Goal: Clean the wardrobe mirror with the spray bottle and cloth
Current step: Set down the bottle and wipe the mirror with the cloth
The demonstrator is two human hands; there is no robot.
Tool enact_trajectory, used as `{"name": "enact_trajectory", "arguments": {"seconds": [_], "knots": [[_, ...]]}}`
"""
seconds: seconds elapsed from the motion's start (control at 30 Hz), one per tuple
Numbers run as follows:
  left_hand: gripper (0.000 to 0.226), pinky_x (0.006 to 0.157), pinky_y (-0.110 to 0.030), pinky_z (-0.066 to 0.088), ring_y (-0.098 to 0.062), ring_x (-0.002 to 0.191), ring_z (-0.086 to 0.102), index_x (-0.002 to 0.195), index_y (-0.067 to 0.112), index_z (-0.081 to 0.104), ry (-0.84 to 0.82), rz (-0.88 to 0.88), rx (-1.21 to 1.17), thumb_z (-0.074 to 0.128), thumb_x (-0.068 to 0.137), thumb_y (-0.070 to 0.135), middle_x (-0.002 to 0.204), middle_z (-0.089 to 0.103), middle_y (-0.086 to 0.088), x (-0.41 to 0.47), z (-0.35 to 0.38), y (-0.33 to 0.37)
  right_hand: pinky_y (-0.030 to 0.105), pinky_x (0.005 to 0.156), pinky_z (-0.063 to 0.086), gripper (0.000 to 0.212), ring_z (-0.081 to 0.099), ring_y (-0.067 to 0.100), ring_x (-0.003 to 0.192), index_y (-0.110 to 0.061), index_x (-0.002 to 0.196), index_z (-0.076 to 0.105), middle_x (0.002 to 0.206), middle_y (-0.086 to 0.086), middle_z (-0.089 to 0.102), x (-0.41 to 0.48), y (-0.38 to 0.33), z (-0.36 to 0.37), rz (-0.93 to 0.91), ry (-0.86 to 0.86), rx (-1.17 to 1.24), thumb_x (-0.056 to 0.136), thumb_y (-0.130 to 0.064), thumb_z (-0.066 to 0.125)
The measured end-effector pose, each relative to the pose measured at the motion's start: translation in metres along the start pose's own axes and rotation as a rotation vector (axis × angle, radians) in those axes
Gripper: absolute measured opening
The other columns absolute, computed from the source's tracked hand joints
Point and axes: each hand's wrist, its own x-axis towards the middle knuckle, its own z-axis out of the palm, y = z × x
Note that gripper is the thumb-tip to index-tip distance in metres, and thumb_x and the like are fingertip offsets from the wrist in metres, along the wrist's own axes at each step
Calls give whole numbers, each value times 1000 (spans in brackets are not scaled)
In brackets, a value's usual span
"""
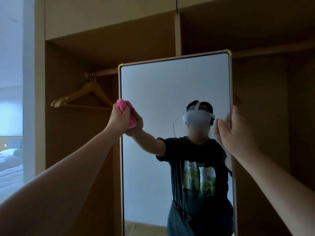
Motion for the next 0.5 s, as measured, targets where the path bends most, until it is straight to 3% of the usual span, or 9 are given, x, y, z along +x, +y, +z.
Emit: {"name": "enact_trajectory", "arguments": {"seconds": [0.17,0.23,0.33,0.5], "knots": [[22,95,-38,44,-17,105,48,124,19,40,-15,-8,-16,38,102,16,98,49,11,-12,0,-4,49,105,43,69,43,31,132,-10,153,13,146,18,39,-14,3,4,-5,20,-33,98,-36,45],[19,94,-37,45,-17,101,50,120,17,41,32,-16,-7,38,102,14,97,52,5,-17,4,-4,49,105,43,68,41,30,133,-10,153,15,146,18,38,-18,5,5,1,24,-31,98,-36,46],[29,94,-32,43,-16,98,52,130,8,40,105,-63,14,38,102,13,107,53,-9,-22,8,-5,51,97,48,66,48,32,126,-10,150,20,141,18,42,-22,6,7,11,31,-32,97,-37,47],[29,92,-30,43,-16,99,53,130,10,39,93,-94,7,38,102,13,105,52,-6,-28,9,-11,39,98,44,68,44,30,130,-8,151,20,146,17,39,-30,10,11,9,47,-82,96,-36,50]]}}
